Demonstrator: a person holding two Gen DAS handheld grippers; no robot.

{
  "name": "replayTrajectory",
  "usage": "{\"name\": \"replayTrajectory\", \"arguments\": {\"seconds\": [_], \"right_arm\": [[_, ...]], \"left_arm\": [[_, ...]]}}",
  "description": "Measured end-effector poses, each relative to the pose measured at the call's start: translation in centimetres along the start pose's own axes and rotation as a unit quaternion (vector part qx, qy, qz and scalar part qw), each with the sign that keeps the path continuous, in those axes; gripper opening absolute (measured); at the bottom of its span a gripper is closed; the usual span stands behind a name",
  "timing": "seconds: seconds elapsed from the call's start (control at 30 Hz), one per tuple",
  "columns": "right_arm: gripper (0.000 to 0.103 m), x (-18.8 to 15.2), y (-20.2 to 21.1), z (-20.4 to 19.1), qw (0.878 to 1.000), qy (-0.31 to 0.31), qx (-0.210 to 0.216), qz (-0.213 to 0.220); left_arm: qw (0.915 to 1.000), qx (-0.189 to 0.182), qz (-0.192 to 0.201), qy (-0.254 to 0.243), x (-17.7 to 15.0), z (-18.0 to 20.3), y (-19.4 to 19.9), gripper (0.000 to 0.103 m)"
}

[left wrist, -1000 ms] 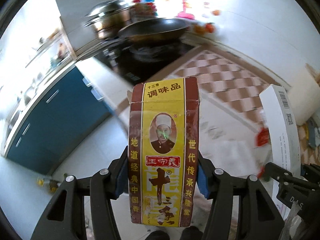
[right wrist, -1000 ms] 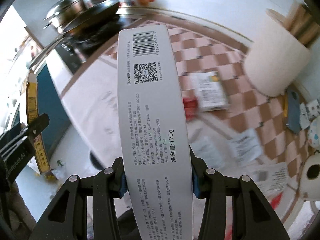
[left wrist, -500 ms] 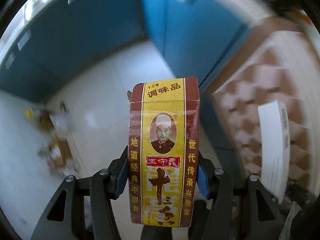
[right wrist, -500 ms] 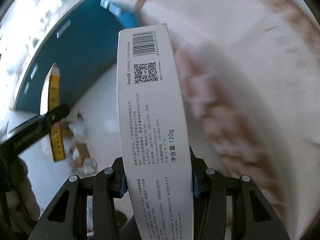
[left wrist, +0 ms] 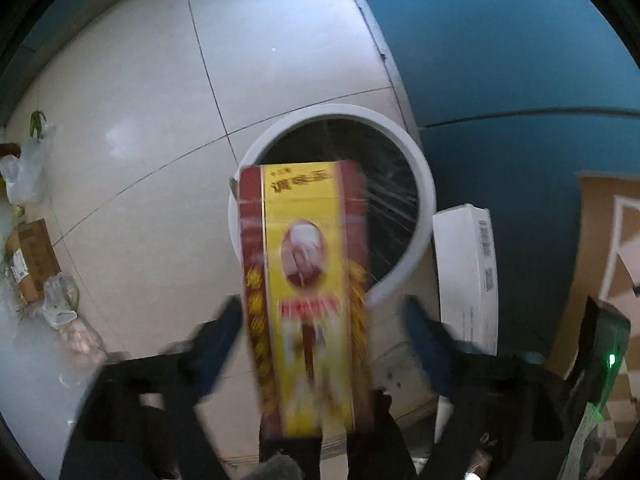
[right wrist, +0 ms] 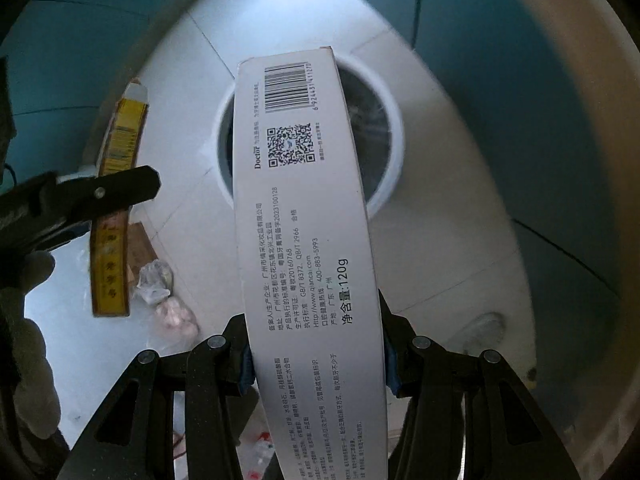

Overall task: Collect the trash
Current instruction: 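Open both tools to drop the boxes into the trash bin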

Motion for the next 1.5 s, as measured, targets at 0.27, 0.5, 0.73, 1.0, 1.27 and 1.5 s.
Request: {"name": "replayTrajectory", "arguments": {"seconds": [0.27, 0.5, 0.73, 1.0, 1.27, 1.5], "right_arm": [[0.093, 3.5, -1.9, 0.9, 0.999, 0.002, -0.017, 0.027], [0.103, 4.3, 2.9, 0.3, 0.992, 0.031, -0.085, 0.09], [0.103, 1.7, 9.2, -0.1, 0.984, 0.062, -0.104, 0.133], [0.103, -1.6, 21.1, -3.6, 0.978, 0.087, -0.087, 0.17], [0.103, -5.8, 33.5, -6.9, 0.97, 0.101, -0.069, 0.208], [0.103, -10.1, 45.0, -9.1, 0.964, 0.101, -0.048, 0.242]], "left_arm": [[0.9963, 0.062, 0.059, -0.015, -0.7, -2.3, 2.7, 0.1], [0.9846, 0.126, 0.118, -0.028, -2.4, -2.9, 7.4, 0.1], [0.9788, 0.141, 0.146, -0.029, -4.6, -2.7, 13.4, 0.1], [0.9743, 0.131, 0.178, -0.041, -7.6, -1.1, 22.9, 0.1], [0.9703, 0.114, 0.204, -0.062, -11.3, 1.3, 33.1, 0.1], [0.9632, 0.095, 0.239, -0.078, -14.1, 4.0, 41.3, 0.1]]}}
Point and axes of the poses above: each gripper's, at about its wrist camera, not at the fingertips, and y roughly against the way its jaws point, z to its right, x to its top, the point moved 5 cm from there along -y, roughly the way its jaws point, and after that the axes turned 13 degrees about z, right-handed, at the moved point
